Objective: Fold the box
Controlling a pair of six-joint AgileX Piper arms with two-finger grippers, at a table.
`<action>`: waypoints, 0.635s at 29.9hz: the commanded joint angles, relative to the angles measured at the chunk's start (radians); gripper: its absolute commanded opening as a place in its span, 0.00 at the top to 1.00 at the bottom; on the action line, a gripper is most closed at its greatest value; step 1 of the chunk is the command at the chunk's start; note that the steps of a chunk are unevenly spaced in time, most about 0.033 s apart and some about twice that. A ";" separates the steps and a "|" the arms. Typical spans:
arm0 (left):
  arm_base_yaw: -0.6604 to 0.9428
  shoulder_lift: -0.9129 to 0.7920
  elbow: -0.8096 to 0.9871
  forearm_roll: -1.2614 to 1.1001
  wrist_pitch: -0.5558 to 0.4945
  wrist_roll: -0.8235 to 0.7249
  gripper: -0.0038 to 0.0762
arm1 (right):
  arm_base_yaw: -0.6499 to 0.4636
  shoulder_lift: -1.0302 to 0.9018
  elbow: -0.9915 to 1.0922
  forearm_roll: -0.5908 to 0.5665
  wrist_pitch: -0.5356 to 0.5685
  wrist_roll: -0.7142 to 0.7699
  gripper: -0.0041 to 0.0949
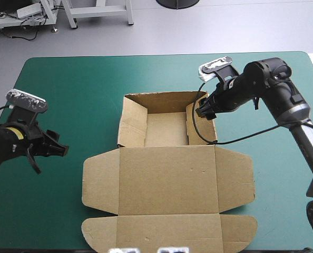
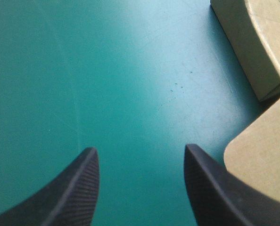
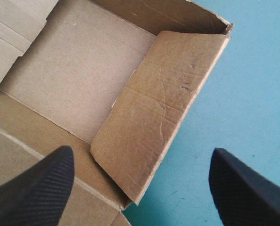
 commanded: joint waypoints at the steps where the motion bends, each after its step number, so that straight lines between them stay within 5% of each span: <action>1: 0.004 -0.105 0.047 0.019 -0.082 -0.027 0.46 | -0.004 0.014 -0.021 0.013 -0.044 0.018 0.22; 6: 0.004 -0.170 0.071 0.053 0.026 -0.056 0.46 | -0.004 0.106 -0.021 0.009 -0.040 0.023 0.22; 15: 0.004 -0.189 0.071 0.060 0.027 -0.056 0.46 | -0.004 0.264 -0.023 0.010 -0.100 0.053 0.22; 19: 0.004 -0.189 0.071 0.060 0.027 -0.056 0.46 | -0.004 0.298 -0.023 0.016 -0.109 0.058 0.35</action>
